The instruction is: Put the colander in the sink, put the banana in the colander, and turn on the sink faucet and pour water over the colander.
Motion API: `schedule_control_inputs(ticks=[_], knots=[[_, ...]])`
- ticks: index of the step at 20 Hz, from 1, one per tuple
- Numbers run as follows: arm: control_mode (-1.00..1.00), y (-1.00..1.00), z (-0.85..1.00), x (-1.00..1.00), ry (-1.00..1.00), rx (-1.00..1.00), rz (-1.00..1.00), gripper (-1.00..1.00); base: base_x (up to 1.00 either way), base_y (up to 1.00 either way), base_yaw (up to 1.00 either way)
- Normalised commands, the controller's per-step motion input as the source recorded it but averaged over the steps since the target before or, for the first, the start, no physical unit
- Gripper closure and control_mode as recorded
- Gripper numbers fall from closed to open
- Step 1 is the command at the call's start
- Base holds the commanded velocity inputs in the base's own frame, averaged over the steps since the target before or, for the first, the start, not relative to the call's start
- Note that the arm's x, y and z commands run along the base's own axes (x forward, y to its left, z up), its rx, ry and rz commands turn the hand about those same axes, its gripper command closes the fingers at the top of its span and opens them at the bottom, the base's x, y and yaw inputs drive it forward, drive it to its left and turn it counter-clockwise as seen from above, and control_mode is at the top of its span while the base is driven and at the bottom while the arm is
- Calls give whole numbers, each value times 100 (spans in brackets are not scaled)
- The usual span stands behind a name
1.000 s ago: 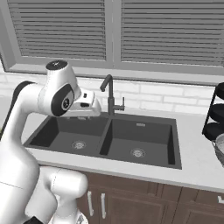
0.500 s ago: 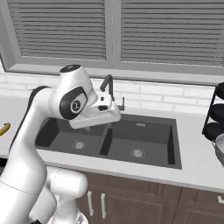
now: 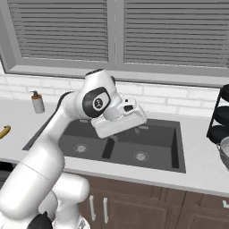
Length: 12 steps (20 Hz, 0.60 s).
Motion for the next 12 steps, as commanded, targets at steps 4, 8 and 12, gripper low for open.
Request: schedule_control_inputs(ticks=[4,8,12], knots=[[-100,-74,-9,2,3,0,-5,-100,0,0,0],[-100,-82,-4,3,0,1,-7,-100,0,0,0],[-100,-86,-10,3,0,6,-12,-100,0,0,0]])
